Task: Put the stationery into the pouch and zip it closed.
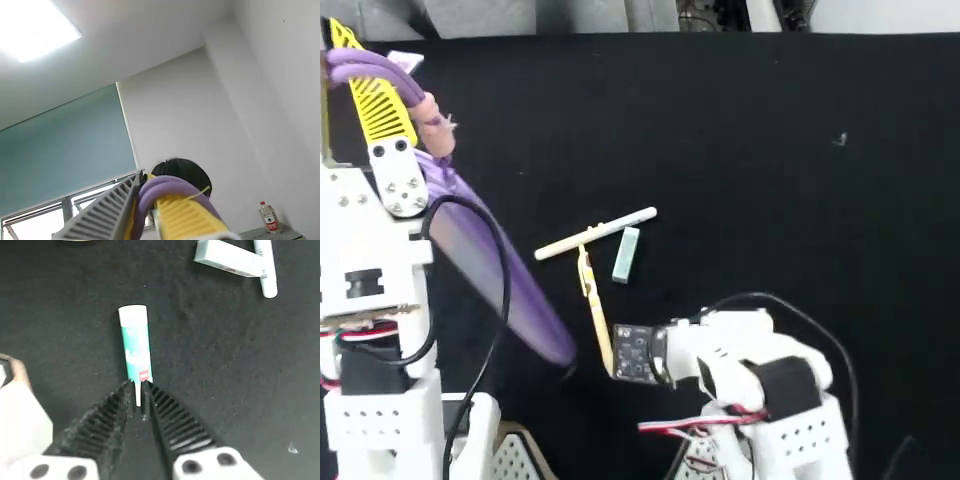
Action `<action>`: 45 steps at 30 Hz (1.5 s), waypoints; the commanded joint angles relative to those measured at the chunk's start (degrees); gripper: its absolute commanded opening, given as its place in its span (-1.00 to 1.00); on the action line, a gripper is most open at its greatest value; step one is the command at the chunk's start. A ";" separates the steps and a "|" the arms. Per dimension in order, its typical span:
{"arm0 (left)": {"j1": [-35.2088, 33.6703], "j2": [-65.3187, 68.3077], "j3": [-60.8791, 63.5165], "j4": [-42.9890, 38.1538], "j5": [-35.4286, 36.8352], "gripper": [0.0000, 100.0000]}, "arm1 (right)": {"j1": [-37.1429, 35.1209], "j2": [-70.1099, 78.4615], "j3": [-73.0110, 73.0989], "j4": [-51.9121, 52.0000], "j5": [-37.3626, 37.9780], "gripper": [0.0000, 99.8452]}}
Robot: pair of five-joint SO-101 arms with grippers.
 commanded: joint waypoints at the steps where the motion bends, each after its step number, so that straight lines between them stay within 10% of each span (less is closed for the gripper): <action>1: -0.48 -0.18 1.36 -0.26 0.62 -0.94 | -0.35 17.63 -11.56 1.14 0.09 -0.95; 9: -5.76 0.09 4.18 -0.70 0.18 -0.94 | -0.53 44.53 -25.36 3.60 0.44 -0.80; 18: -20.18 5.36 8.48 -22.07 0.53 -0.94 | -7.30 46.55 -15.87 -4.31 -1.58 -0.80; 25: -24.57 10.11 8.04 -22.68 0.53 -0.94 | -7.91 46.99 -4.70 -21.10 -3.08 -0.56; 45: -25.27 10.55 8.92 -22.59 0.62 -0.94 | -7.56 72.40 -10.33 -29.63 -3.16 -0.66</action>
